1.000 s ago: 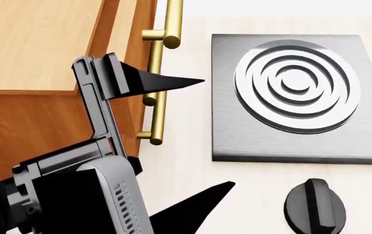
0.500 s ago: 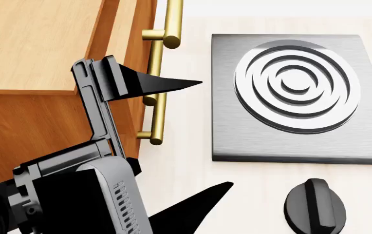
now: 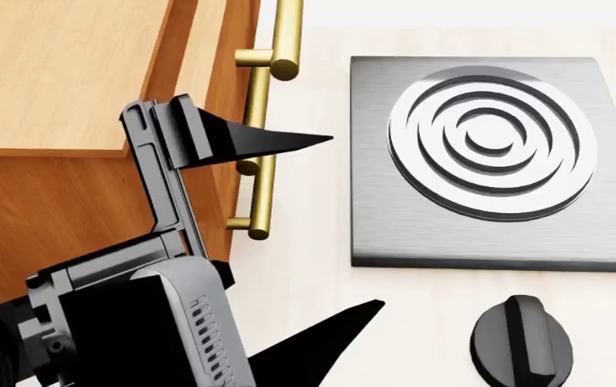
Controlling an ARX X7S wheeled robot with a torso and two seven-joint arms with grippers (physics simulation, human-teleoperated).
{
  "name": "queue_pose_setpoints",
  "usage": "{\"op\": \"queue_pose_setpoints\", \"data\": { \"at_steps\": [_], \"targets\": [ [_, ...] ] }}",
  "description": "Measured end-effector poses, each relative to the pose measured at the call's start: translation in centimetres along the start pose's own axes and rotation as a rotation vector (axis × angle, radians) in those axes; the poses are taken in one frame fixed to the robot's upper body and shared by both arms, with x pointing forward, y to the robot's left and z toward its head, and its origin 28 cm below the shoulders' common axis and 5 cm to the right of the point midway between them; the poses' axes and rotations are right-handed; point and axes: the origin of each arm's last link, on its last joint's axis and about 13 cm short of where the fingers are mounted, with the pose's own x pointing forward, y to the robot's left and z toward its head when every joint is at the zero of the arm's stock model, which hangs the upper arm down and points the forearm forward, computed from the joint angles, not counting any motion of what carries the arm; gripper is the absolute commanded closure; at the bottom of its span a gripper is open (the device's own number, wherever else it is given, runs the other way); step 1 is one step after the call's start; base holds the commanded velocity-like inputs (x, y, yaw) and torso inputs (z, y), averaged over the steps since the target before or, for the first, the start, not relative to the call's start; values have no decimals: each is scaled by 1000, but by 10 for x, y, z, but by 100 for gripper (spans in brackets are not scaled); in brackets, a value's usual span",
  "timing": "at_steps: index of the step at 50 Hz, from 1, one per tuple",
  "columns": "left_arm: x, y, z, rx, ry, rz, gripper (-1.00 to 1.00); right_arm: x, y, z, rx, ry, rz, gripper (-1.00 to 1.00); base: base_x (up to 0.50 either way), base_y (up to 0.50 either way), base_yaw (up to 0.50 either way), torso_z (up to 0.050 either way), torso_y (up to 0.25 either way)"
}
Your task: Pick the akita bowl on the wooden cabinet and place it on the plate.
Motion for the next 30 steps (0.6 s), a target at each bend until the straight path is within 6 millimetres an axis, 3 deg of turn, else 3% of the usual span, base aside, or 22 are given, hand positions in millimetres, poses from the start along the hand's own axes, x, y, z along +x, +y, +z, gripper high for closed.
{"op": "queue_pose_setpoints", "data": {
  "at_steps": [30],
  "targets": [
    [0, -1, -3, -10, 4, 4, -100, 16, 3, 6, -72, -28, -18, 100, 0, 0, 0, 0, 0]
  ]
}}
